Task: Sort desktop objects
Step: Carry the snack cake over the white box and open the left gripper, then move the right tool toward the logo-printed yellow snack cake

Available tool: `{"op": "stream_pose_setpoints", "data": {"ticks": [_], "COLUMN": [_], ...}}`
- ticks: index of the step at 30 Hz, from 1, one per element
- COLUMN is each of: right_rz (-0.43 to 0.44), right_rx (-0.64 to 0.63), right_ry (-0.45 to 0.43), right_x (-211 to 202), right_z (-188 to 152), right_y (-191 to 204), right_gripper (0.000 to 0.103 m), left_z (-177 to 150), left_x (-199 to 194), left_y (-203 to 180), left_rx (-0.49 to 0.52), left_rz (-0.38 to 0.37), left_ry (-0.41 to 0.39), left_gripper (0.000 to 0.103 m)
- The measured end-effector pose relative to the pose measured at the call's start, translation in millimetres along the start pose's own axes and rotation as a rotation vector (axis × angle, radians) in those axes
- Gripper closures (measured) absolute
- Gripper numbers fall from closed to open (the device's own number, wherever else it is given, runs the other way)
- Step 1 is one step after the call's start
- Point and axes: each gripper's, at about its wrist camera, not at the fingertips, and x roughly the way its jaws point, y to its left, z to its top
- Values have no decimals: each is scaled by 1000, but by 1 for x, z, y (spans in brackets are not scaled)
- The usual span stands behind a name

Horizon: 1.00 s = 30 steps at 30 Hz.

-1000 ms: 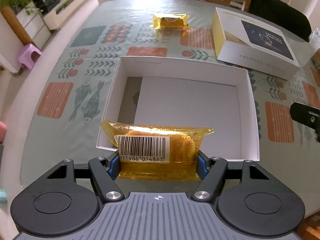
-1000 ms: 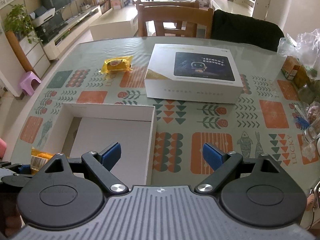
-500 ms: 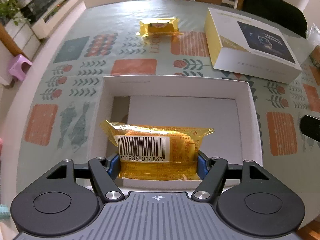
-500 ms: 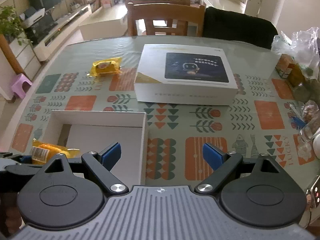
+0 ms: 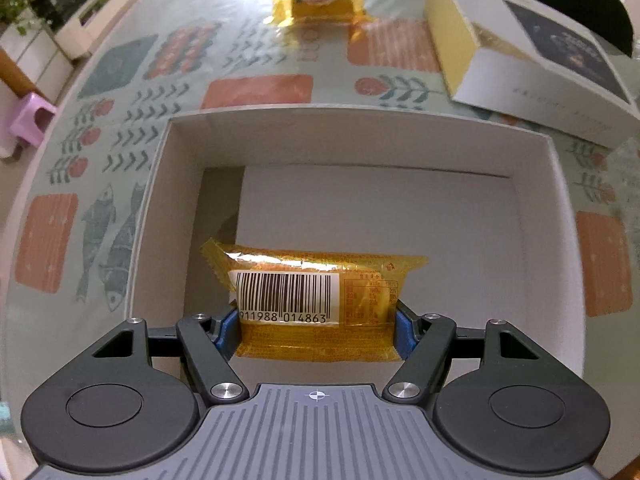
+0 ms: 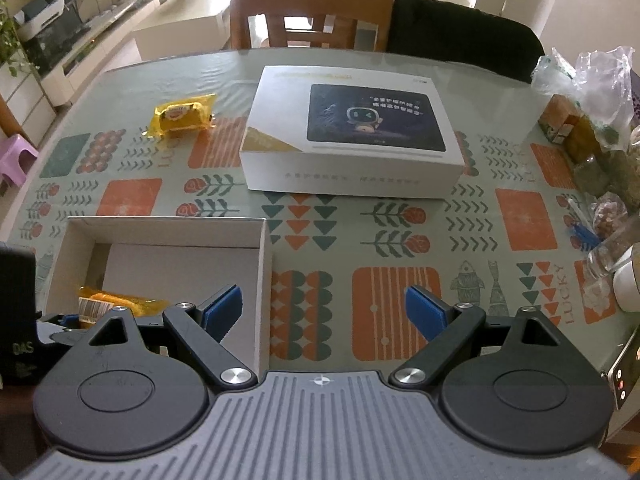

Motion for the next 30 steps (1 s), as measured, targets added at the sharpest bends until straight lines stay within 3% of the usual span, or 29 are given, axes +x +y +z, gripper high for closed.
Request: {"op": "stream_pose_setpoints", "data": {"ticks": [14, 19, 30], "right_rz": [-23, -18, 15], "right_rx": [-7, 4, 23], "right_ry": [18, 16, -16], "right_x": [14, 13, 3], "right_z": [10, 9, 3], "right_y": [7, 5, -5], "right_gripper": [0, 0, 0], "left_z": [1, 3, 3], "left_x": [21, 11, -18], "left_y": [10, 10, 8], "left_rx": [-20, -12, -37], "left_rz": [21, 31, 37], "left_ry": [45, 28, -10], "left_gripper": [25, 13, 12]}}
